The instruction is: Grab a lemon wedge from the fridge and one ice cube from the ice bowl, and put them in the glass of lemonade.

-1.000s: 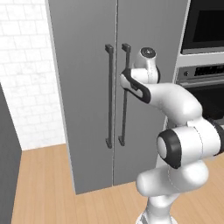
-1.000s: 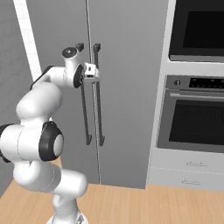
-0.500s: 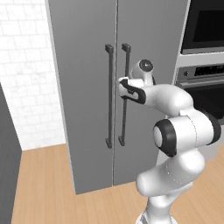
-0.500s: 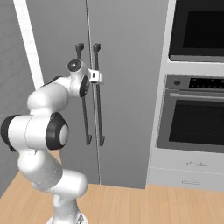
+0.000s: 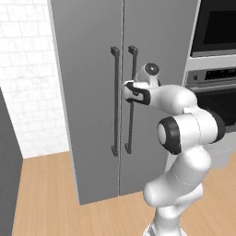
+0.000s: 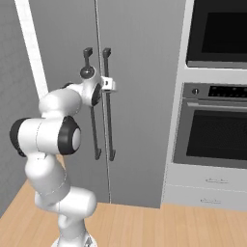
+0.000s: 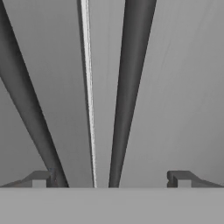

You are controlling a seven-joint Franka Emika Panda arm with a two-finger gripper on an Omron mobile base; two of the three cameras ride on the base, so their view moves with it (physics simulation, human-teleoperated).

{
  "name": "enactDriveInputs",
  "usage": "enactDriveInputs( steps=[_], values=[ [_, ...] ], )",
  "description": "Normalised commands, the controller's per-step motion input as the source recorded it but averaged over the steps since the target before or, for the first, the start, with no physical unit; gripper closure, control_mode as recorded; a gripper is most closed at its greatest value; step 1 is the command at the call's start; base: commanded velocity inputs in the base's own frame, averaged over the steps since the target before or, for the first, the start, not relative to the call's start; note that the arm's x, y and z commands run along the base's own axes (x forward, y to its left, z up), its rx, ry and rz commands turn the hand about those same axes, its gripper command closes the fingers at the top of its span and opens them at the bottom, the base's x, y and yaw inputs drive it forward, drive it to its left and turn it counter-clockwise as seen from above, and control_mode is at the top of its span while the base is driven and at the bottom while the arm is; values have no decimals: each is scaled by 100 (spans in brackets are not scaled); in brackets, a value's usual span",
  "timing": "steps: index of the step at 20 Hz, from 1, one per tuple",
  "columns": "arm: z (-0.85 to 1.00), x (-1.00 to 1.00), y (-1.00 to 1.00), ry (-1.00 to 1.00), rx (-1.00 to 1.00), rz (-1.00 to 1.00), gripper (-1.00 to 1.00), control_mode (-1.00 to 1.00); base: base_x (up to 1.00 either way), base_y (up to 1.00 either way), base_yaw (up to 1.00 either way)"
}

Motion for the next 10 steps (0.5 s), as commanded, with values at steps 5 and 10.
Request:
enactDriveInputs(
  steps=[5,10],
  values=[
    [-21,51,0,2,0,0,-100,-100,0,0,0],
    [-31,44,0,0,0,0,-100,-100,0,0,0]
  ],
)
